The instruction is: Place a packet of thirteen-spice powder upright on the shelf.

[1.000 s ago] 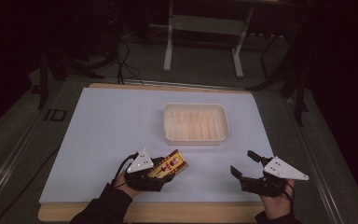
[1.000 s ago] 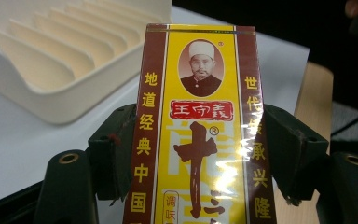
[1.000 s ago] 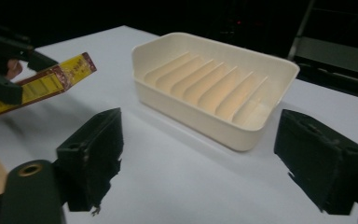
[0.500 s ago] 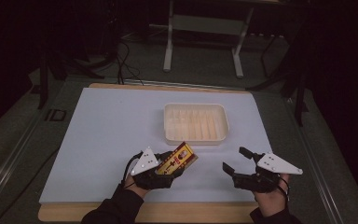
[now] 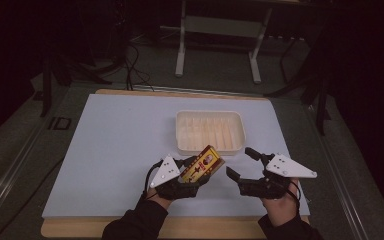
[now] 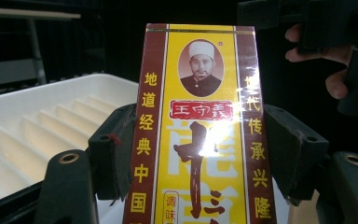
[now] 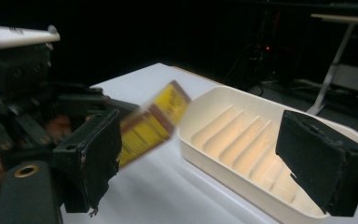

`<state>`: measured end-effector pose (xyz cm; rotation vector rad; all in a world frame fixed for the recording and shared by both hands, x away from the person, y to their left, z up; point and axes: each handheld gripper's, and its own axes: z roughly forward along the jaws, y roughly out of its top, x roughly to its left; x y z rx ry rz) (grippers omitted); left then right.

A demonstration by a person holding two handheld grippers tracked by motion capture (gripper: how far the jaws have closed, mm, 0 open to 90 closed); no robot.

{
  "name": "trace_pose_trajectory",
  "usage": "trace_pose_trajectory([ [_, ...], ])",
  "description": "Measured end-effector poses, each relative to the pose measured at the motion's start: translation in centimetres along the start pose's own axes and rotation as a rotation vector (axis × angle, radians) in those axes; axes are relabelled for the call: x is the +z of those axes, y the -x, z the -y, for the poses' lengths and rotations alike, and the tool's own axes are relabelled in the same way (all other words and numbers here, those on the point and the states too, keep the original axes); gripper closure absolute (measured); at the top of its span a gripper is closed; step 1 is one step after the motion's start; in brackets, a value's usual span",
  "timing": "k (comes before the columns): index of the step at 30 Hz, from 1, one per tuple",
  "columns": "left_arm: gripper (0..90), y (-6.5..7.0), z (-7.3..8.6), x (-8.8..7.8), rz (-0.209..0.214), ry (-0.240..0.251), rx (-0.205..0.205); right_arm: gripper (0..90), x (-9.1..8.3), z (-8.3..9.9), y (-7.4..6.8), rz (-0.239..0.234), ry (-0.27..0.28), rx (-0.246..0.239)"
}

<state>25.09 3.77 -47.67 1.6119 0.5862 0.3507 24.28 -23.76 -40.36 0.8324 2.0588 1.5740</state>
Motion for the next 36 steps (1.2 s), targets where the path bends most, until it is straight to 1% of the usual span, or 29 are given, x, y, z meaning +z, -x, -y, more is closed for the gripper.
trace_pose_trajectory([
  [1,33.5,0.1,0.0,0.2,0.001,0.007,-0.003,13.8,0.1,-0.1,0.0,0.001,-0.003,0.018],
  [3,33.4,0.2,0.1,0.5,-0.012,0.028,-0.003,13.7,0.2,-0.3,0.1,-0.003,0.006,0.043],
  [5,33.4,0.3,0.1,1.0,-0.015,0.045,-0.019,13.7,0.4,-0.4,0.2,0.007,0.009,0.047],
  [7,33.4,0.5,0.0,1.5,-0.030,0.062,-0.010,13.7,0.6,-0.5,0.2,0.011,0.013,0.050],
  [10,33.4,0.9,-0.1,2.1,-0.050,0.082,-0.006,12.7,1.0,-0.6,0.2,-0.003,0.003,0.068],
  [11,33.4,1.1,-0.1,2.2,-0.057,0.099,-0.003,12.7,1.2,-0.6,0.1,0.004,0.003,0.078],
  [12,33.4,1.3,-0.1,2.4,-0.069,0.113,0.004,12.9,1.3,-0.6,0.1,-0.001,0.003,0.099],
  [13,33.4,1.4,-0.1,2.5,-0.076,0.123,0.015,12.9,1.4,-0.6,0.1,-0.003,0.002,0.110],
  [14,33.3,1.6,0.0,2.6,-0.076,0.130,0.020,13.3,1.5,-0.5,0.1,-0.004,0.009,0.122],
  [16,33.3,1.9,0.1,2.7,-0.075,0.155,0.037,13.9,1.8,-0.6,0.3,-0.017,0.015,0.169],
  [17,33.3,2.1,0.1,2.8,-0.077,0.154,0.051,14.7,1.8,-0.7,0.3,-0.016,0.024,0.186],
  [18,33.3,2.3,0.2,2.8,-0.081,0.171,0.061,16.8,1.9,-0.8,0.3,-0.022,0.027,0.202],
  [20,33.3,2.6,0.2,3.0,-0.072,0.185,0.075,17.7,2.0,-1.0,0.1,-0.020,0.041,0.217],
  [21,33.3,2.7,0.2,3.0,-0.078,0.190,0.081,21.3,2.1,-1.2,0.0,-0.024,0.039,0.212],
  [22,33.3,2.8,0.2,3.1,-0.079,0.198,0.085,21.9,2.2,-1.2,0.0,-0.023,0.036,0.210],
  [23,33.2,2.9,0.2,3.1,-0.087,0.203,0.086,22.6,2.2,-1.3,-0.1,-0.025,0.043,0.218],
  [24,33.2,3.0,0.3,3.1,-0.101,0.212,0.090,25.7,2.3,-1.3,-0.2,-0.035,0.046,0.234],
  [25,33.2,3.1,0.3,3.2,-0.097,0.226,0.091,28.3,2.4,-1.3,-0.2,-0.039,0.041,0.241],
  [26,33.2,3.1,0.3,3.2,-0.100,0.225,0.091,30.1,2.5,-1.4,-0.3,-0.042,0.040,0.248],
  [28,33.2,3.3,0.4,3.3,-0.109,0.232,0.105,37.0,2.7,-1.4,-0.5,-0.052,0.026,0.263],
  [29,33.2,3.4,0.5,3.3,-0.104,0.234,0.107,37.9,2.8,-1.4,-0.6,-0.048,0.026,0.268],
  [30,33.1,3.4,0.5,3.4,-0.115,0.235,0.108,39.1,2.9,-1.4,-0.6,-0.043,0.026,0.272],
  [31,33.1,3.5,0.5,3.4,-0.116,0.235,0.108,40.6,2.9,-1.4,-0.7,-0.041,0.022,0.277],
  [32,33.1,3.4,0.6,3.4,-0.109,0.237,0.104,42.9,3.0,-1.4,-0.6,-0.035,0.020,0.281],
  [33,33.1,3.5,0.6,3.4,-0.123,0.236,0.107,44.3,2.9,-1.3,-0.6,-0.032,0.019,0.284],
  [35,33.0,3.5,0.8,3.4,-0.120,0.237,0.105,49.1,2.9,-1.2,-0.6,-0.024,0.016,0.298],
  [36,33.0,3.6,0.9,3.5,-0.127,0.235,0.111,53.1,2.8,-1.2,-0.6,-0.021,0.017,0.308],
])
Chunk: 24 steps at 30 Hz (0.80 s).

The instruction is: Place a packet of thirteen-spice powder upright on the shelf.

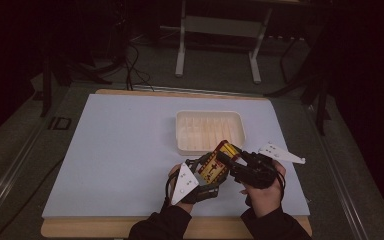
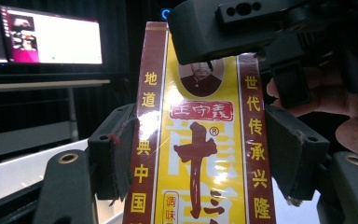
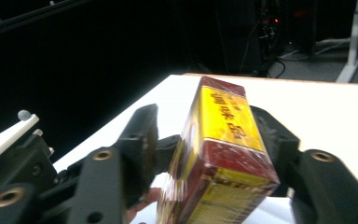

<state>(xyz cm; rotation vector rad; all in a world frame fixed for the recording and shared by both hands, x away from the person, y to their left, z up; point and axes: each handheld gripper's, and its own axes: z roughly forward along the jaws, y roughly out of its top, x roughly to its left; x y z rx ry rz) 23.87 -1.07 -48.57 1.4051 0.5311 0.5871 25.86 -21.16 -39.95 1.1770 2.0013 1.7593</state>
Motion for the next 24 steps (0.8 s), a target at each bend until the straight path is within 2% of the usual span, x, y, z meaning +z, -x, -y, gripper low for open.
trace_pose_trajectory([
  [3,33.0,0.2,0.2,0.1,0.005,-0.005,-0.012,65.2,-0.2,0.0,0.1,0.021,-0.001,0.014],
  [4,33.0,0.2,0.3,0.2,0.008,-0.003,-0.021,65.9,-0.3,-0.1,0.1,0.025,-0.007,0.014],
  [7,32.9,0.1,0.4,0.4,0.017,-0.009,-0.044,67.3,-0.3,-0.1,-0.1,0.040,-0.016,-0.002],
  [13,32.6,-0.1,-0.1,0.5,0.025,-0.017,-0.055,67.8,-0.2,-0.7,-0.4,0.053,-0.029,-0.034],
  [15,30.9,-0.3,-0.5,0.6,0.026,-0.036,-0.087,67.9,-0.1,-1.0,-0.6,0.054,-0.035,-0.040],
  [17,24.6,-0.5,-0.8,0.7,0.011,-0.058,-0.110,67.9,0.0,-1.2,-0.6,0.058,-0.030,-0.050],
  [20,20.0,-0.8,-1.2,0.6,0.000,-0.070,-0.101,67.9,0.0,-1.7,-0.6,0.068,-0.017,-0.064],
  [24,18.4,-1.4,-1.9,0.0,0.007,-0.076,-0.099,67.9,-0.1,-2.4,-0.6,0.085,0.001,-0.080],
])
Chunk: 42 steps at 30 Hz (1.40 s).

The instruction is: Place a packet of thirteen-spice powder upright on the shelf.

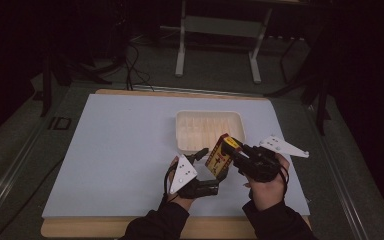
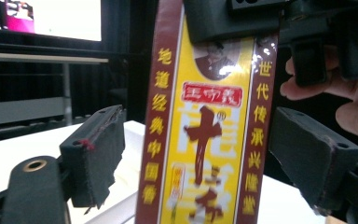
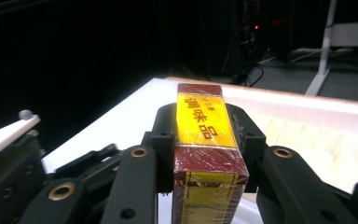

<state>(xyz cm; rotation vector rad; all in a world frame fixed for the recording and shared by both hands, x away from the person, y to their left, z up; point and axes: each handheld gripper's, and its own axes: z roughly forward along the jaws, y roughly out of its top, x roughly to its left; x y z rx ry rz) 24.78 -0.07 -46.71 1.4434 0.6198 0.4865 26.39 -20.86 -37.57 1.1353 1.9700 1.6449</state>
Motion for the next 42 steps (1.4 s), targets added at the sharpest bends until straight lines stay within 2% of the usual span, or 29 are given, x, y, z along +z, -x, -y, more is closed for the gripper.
trace_pose_trajectory([
  [3,15.9,-0.5,-0.4,-0.6,-0.009,-0.009,-0.009,67.9,0.1,-0.5,0.0,0.019,0.011,-0.027],
  [7,14.9,-1.5,-0.8,-1.8,-0.023,-0.031,0.003,67.9,0.6,-1.0,0.0,0.044,0.018,-0.066],
  [10,9.5,-2.1,-1.1,-2.6,-0.030,-0.047,0.004,67.9,0.9,-1.5,0.2,0.066,0.027,-0.078],
  [13,7.4,-2.6,-1.2,-3.6,-0.042,-0.070,0.032,67.9,1.1,-2.0,0.4,0.084,0.041,-0.087],
  [18,3.5,-3.2,-1.1,-4.8,-0.055,-0.109,0.026,67.9,1.6,-2.8,0.7,0.121,0.060,-0.102],
  [29,3.4,-4.2,0.3,-7.6,-0.078,-0.171,0.039,67.8,2.8,-4.6,2.2,0.214,0.107,-0.129],
  [32,3.4,-4.5,0.7,-8.4,-0.102,-0.180,0.037,67.8,3.1,-5.1,2.7,0.242,0.120,-0.134],
  [35,3.4,-5.1,1.4,-9.1,-0.137,-0.191,0.017,67.7,3.7,-5.6,3.5,0.279,0.133,-0.140],
  [37,3.4,-5.3,1.7,-9.4,-0.154,-0.199,0.020,67.7,4.1,-5.8,3.9,0.303,0.134,-0.142],
  [42,3.4,-5.8,2.6,-9.7,-0.192,-0.182,0.005,67.7,5.1,-6.0,5.5,0.382,0.130,-0.135],
])
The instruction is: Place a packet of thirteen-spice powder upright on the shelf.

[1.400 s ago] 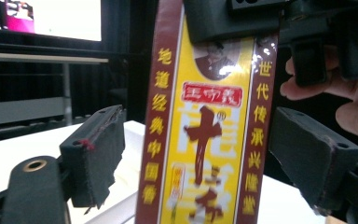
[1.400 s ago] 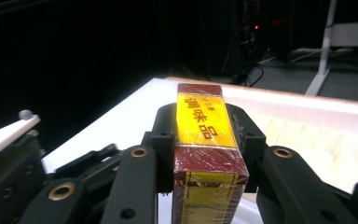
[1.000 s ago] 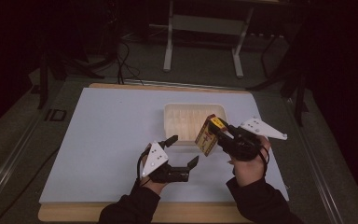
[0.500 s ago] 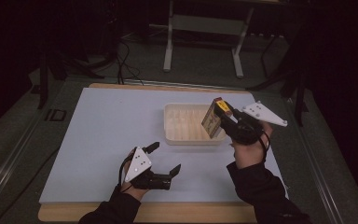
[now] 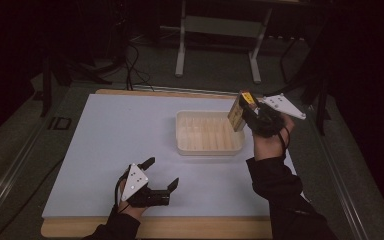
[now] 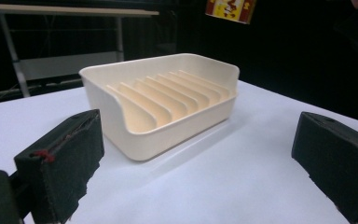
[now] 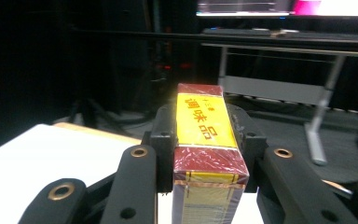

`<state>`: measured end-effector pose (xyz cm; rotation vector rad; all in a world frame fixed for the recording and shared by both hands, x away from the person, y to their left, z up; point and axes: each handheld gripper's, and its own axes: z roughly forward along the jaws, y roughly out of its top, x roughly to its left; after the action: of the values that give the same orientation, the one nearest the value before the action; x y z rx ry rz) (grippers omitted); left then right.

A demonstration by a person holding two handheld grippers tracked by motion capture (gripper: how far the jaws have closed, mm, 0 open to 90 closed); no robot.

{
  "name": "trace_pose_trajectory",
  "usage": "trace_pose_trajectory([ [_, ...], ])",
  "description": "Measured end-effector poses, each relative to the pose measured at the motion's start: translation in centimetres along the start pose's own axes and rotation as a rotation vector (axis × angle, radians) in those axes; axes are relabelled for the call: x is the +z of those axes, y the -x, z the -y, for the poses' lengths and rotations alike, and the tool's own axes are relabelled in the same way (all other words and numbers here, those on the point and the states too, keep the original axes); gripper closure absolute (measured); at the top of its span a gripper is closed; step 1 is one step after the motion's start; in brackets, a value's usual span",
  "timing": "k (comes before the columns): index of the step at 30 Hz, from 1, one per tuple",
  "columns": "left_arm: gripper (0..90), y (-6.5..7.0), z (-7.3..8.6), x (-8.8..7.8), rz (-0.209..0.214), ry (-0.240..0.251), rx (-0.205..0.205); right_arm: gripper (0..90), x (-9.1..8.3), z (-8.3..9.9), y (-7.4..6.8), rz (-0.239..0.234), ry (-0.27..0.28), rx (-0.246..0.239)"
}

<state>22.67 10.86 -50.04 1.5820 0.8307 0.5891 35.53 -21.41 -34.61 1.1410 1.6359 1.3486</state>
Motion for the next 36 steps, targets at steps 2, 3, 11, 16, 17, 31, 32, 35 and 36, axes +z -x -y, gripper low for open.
trace_pose_trajectory([
  [2,3.4,-0.3,0.1,0.0,-0.007,-0.003,-0.006,67.8,0.6,0.2,0.6,0.018,-0.005,0.032],
  [3,3.4,-0.4,0.2,0.0,-0.017,-0.002,-0.002,67.8,0.9,0.3,0.8,0.027,-0.011,0.043],
  [11,3.4,-0.4,0.4,0.0,-0.028,0.000,0.003,67.8,2.8,2.3,1.7,0.087,-0.038,0.035],
  [16,2.8,-0.3,0.6,0.0,-0.028,0.003,0.000,67.8,3.9,3.9,2.0,0.108,-0.065,0.037],
  [17,2.8,-0.2,0.6,0.1,-0.021,0.000,0.001,67.8,4.1,4.2,2.1,0.111,-0.071,0.039],
  [31,2.8,0.1,0.7,0.1,0.006,-0.001,0.006,67.7,6.5,8.5,2.0,0.163,-0.125,-0.005],
  [32,2.8,0.1,0.7,0.2,0.006,0.001,0.007,67.7,6.6,8.7,1.9,0.172,-0.122,-0.022],
  [35,2.8,0.1,0.7,0.2,0.006,0.002,0.010,67.7,7.1,9.4,1.8,0.173,-0.135,-0.014],
  [36,2.8,0.1,0.7,0.2,0.006,0.003,0.008,67.7,7.3,9.7,1.9,0.177,-0.136,-0.014],
])
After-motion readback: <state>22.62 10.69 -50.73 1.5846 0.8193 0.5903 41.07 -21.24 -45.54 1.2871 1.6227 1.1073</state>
